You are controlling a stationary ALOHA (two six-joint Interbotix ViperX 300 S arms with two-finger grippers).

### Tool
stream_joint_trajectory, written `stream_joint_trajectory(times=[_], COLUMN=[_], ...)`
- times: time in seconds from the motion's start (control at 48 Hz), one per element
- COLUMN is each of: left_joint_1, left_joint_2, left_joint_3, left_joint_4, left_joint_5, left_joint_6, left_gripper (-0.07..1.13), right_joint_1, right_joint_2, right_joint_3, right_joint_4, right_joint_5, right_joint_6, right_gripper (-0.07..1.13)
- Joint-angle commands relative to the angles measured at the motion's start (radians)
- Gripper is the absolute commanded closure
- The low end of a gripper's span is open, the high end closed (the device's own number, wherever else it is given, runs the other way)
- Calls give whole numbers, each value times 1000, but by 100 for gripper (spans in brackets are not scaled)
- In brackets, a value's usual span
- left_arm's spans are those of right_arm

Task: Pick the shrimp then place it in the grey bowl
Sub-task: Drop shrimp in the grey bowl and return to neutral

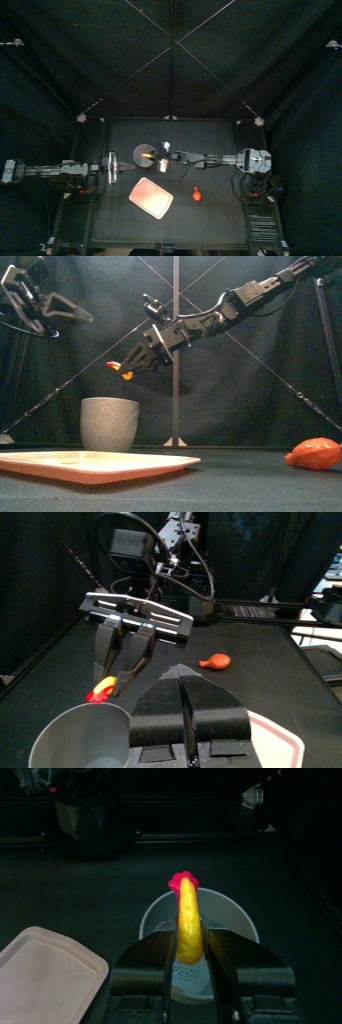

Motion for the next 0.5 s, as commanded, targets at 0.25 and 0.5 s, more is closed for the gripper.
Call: stream_joint_trajectory(times=[0.25, 0.5], left_joint_1=[-3, -3], left_joint_2=[3, 3], left_joint_3=[-14, -14], left_joint_4=[0, -2], left_joint_5=[-11, -11], left_joint_6=[0, -3], left_gripper=[100, 100], right_joint_1=[-17, -21], right_joint_2=[2, -12], right_joint_3=[-41, -26], right_joint_4=[5, 3], right_joint_5=[-9, -26], right_joint_6=[6, 5], right_gripper=[25, 22])
